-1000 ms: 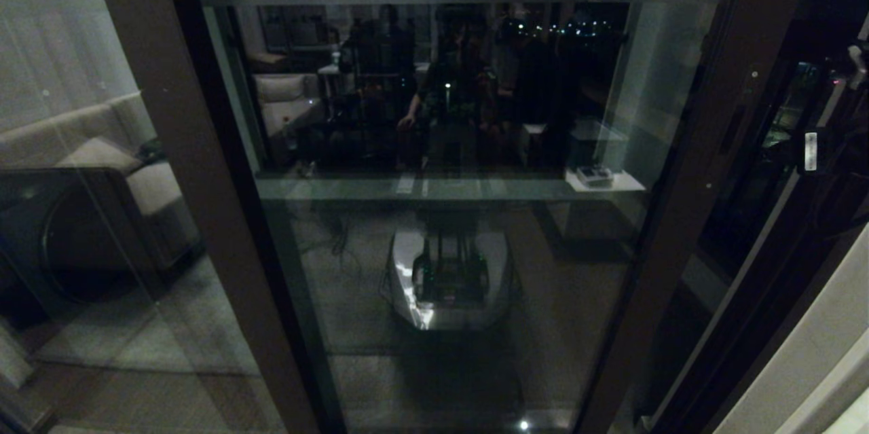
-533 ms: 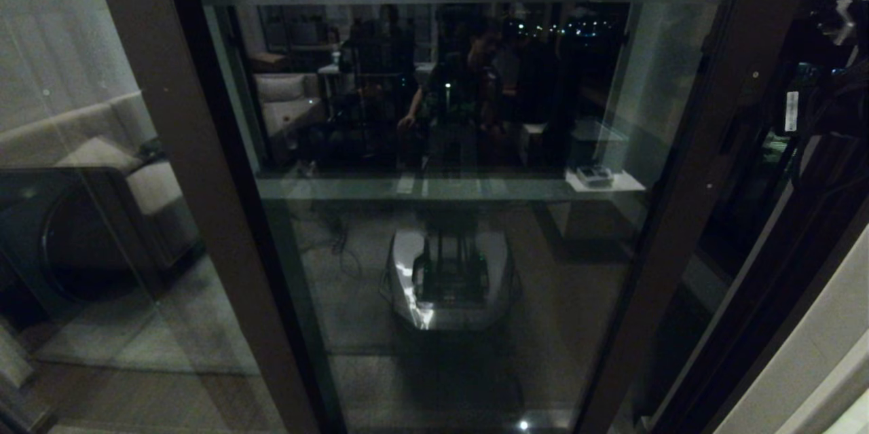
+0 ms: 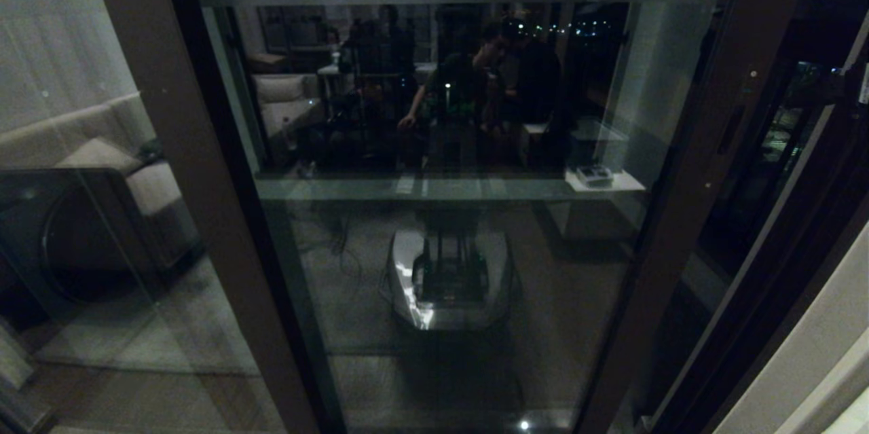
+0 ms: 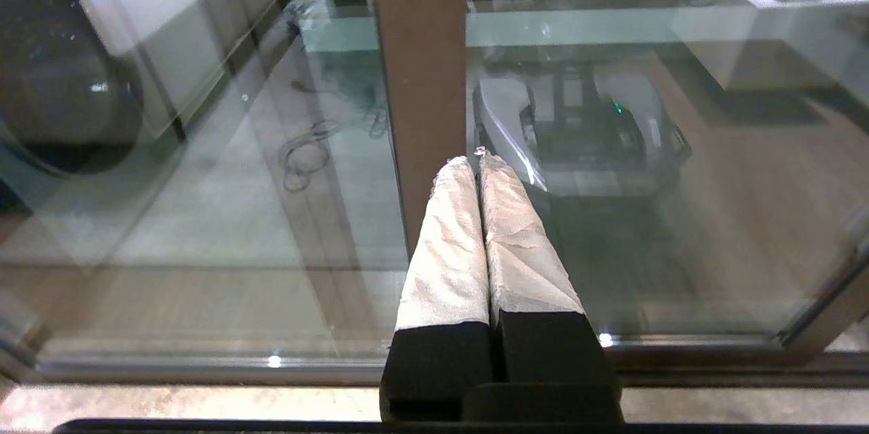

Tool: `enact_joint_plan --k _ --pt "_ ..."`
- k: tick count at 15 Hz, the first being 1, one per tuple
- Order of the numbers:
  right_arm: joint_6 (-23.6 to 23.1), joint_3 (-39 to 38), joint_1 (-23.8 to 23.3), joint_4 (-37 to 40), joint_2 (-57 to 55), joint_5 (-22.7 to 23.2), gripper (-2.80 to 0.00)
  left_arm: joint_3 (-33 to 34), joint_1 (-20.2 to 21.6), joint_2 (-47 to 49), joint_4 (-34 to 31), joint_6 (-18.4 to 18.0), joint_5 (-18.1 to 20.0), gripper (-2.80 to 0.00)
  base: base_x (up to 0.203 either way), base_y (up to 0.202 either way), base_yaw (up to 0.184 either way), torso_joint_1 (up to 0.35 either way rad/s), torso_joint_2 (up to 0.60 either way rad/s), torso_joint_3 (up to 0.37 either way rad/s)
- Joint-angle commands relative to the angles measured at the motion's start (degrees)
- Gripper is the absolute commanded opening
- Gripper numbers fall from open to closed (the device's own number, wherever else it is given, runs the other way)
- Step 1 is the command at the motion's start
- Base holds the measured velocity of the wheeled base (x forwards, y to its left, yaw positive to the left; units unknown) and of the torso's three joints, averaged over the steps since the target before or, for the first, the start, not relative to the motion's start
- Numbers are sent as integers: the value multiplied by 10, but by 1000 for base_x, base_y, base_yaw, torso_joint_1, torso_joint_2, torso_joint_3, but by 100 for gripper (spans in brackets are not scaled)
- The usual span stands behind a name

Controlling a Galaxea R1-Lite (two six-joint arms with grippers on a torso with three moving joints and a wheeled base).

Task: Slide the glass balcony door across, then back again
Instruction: Close the slid door

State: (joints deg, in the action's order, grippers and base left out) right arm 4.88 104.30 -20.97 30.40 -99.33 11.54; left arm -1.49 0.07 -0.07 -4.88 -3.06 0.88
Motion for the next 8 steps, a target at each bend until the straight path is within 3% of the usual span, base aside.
enact_joint_plan --k 1,3,8 --pt "-21 22 3 2 -28 -31 0 0 0 0 0 0 0 -280 0 0 0 0 0 0" --pt "-37 22 19 1 -33 -66 0 0 0 0 0 0 0 -280 0 0 0 0 0 0" --pt "-35 17 31 -17 -49 -70 0 0 0 0 0 0 0 -280 0 0 0 0 0 0"
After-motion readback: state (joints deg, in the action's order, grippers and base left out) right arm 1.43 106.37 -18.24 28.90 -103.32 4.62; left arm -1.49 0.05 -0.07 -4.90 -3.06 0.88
